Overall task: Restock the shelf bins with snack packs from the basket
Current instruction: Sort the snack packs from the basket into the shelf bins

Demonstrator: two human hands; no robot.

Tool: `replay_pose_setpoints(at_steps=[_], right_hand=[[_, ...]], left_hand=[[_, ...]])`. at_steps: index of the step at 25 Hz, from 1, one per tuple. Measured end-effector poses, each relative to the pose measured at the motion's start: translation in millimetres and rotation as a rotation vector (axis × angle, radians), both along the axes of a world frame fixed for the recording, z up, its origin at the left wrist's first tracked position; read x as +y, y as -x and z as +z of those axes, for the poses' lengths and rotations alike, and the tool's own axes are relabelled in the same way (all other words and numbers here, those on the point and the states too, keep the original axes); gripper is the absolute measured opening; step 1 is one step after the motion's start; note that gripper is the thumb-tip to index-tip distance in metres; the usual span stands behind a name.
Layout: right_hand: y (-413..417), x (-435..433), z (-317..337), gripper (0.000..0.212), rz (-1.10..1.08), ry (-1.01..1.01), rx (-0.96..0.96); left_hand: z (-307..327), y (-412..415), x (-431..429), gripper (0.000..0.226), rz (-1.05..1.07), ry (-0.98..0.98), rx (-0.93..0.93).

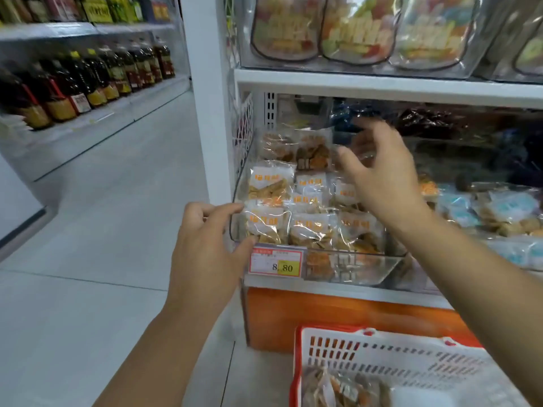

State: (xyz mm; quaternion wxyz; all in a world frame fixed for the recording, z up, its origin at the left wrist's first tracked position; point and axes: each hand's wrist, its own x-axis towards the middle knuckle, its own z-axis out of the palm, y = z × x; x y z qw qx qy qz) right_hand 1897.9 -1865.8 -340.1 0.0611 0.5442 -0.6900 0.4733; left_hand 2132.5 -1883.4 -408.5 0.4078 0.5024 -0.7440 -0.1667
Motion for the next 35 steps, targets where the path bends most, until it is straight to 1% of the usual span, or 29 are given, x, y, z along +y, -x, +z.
replay_pose_setpoints(at_steps=[1,2,3,4,5,6,7,9,10,11,12,13,14,15,16,18,20,21,23,24,25,26,28,29,31,32,33,34,35], right_hand=[[-11.2,38.3,-9.5,0.029,0.085,0.156,0.005],[-19.5,76.1,-28.1,0.023,0.145,0.26,0.026],[-23.7,109.4,-53.4,0.021,0.171,0.288,0.026],[-21.8,140.6,-86.5,0.018,0.143,0.24,-0.017],[-17.4,164.3,-120.8,0.016,0.082,0.141,-0.08],[-10.2,183.6,-154.8,0.016,0.016,-0.029,-0.166],[2.3,202.6,-196.7,0.016,-0.046,-0.292,-0.26],[29.7,237.1,-274.6,0.022,-0.066,-0.961,-0.44],[36.7,253.4,-302.9,0.031,-0.036,-1.21,-0.543],[39.3,266.3,-324.2,0.043,-0.004,-1.362,-0.625],[38.1,276.2,-338.0,0.056,0.024,-1.454,-0.655],[35.6,282.5,-347.4,0.068,0.039,-1.512,-0.646],[32.0,284.6,-353.8,0.075,0.059,-1.545,-0.608],[27.4,284.2,-358.2,0.078,0.078,-1.585,-0.566],[23.1,282.8,-360.5,0.076,0.094,-1.615,-0.52],[19.4,280.2,-362.5,0.061,0.12,-1.667,-0.455],[20.5,277.7,-362.7,0.044,0.114,-1.645,-0.469],[22.8,276.0,-360.5,0.035,0.068,-1.591,-0.531],[29.7,272.7,-351.7,0.014,-0.085,-1.388,-0.734],[34.4,270.5,-344.1,0.009,-0.147,-1.263,-0.825],[38.3,270.0,-336.7,0.013,-0.179,-1.146,-0.907],[40.4,269.5,-328.2,0.017,-0.181,-1.032,-0.99],[39.7,270.3,-306.4,0.019,-0.13,-0.838,-1.081],[38.4,271.6,-295.1,0.016,-0.097,-0.764,-1.096],[35.9,276.4,-277.1,0.009,0.003,-0.664,-1.139],[34.0,278.7,-269.0,0.009,0.062,-0.652,-1.155],[32.8,281.7,-264.5,0.009,0.108,-0.667,-1.16],[31.6,284.4,-260.2,0.009,0.131,-0.7,-1.15],[30.9,286.8,-257.7,0.014,0.129,-0.728,-1.132]], left_hand=[[-1.0,3.7,8.9,0.047,0.018,0.045,-0.011],[-4.3,9.3,21.0,0.045,0.005,0.08,-0.019],[-10.2,16.2,34.5,0.043,-0.038,0.096,-0.035],[-20.4,26.0,52.2,0.041,-0.108,0.082,-0.074],[-32.4,35.6,69.7,0.039,-0.188,0.053,-0.132],[-46.8,43.8,87.5,0.038,-0.275,0.008,-0.205],[-62.8,52.1,106.1,0.038,-0.366,-0.045,-0.28],[-97.1,66.5,138.1,0.039,-0.541,-0.171,-0.398],[-113.6,71.6,151.8,0.04,-0.605,-0.25,-0.44],[-129.4,75.2,162.4,0.041,-0.649,-0.335,-0.482],[-144.1,78.4,171.6,0.04,-0.672,-0.421,-0.512],[-158.1,80.7,178.7,0.038,-0.675,-0.505,-0.531],[-172.4,82.5,184.4,0.036,-0.663,-0.588,-0.543],[-184.9,82.6,188.3,0.034,-0.637,-0.669,-0.557],[-195.5,81.5,191.5,0.034,-0.61,-0.743,-0.565],[-210.2,79.4,196.7,0.034,-0.565,-0.854,-0.556],[-216.9,79.1,196.8,0.035,-0.512,-0.951,-0.544],[-219.0,80.0,195.1,0.035,-0.485,-1.001,-0.539],[-223.1,82.5,190.3,0.033,-0.423,-1.1,-0.532],[-224.6,85.3,188.4,0.032,-0.389,-1.152,-0.509],[-224.5,88.4,188.2,0.036,-0.351,-1.211,-0.454],[-222.4,91.9,189.1,0.039,-0.302,-1.297,-0.374],[-211.8,99.9,193.2,0.049,-0.202,-1.527,-0.143],[-206.4,101.9,194.4,0.054,-0.166,-1.645,-0.003],[-196.7,103.7,192.6,0.059,-0.157,-1.819,0.237],[-195.1,103.9,190.6,0.057,-0.17,-1.863,0.329],[-190.9,104.7,190.2,0.05,-0.188,-1.88,0.405],[-189.7,105.9,190.6,0.039,-0.2,-1.868,0.453],[-189.2,107.3,192.0,0.028,-0.209,-1.844,0.491]])
